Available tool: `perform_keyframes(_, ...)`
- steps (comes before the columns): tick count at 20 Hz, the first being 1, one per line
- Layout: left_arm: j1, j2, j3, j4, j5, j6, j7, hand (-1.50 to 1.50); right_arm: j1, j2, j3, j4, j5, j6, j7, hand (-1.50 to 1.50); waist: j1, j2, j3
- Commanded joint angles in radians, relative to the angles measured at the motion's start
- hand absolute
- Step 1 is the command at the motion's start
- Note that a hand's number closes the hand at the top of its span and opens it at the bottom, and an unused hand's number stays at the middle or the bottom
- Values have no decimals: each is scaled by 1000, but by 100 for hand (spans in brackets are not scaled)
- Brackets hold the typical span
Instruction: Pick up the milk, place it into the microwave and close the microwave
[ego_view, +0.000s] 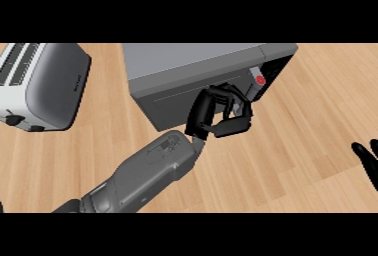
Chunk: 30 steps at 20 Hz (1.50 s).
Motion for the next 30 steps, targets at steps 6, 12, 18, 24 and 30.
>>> perform_keyframes(6,-77,0,31,84,67,-12,-59,150,-23,-22,-14,-24,-49,1,31,-150,-26,13,3)
perform_keyframes(12,-65,0,15,102,97,-21,-107,150,-48,-38,-39,-33,-79,-11,52,-150,-20,16,2)
perform_keyframes(18,-74,0,2,112,125,-22,-136,150,-56,-48,-54,-35,-108,-18,68,-150,-37,17,3)
perform_keyframes(24,-62,0,-13,125,143,-30,-179,150,-72,-74,-63,-43,-126,-15,94,-150,-35,25,2)
perform_keyframes(30,-98,0,0,138,174,-23,-177,150,-79,-84,-91,-35,-153,-21,102,-150,-42,21,5)
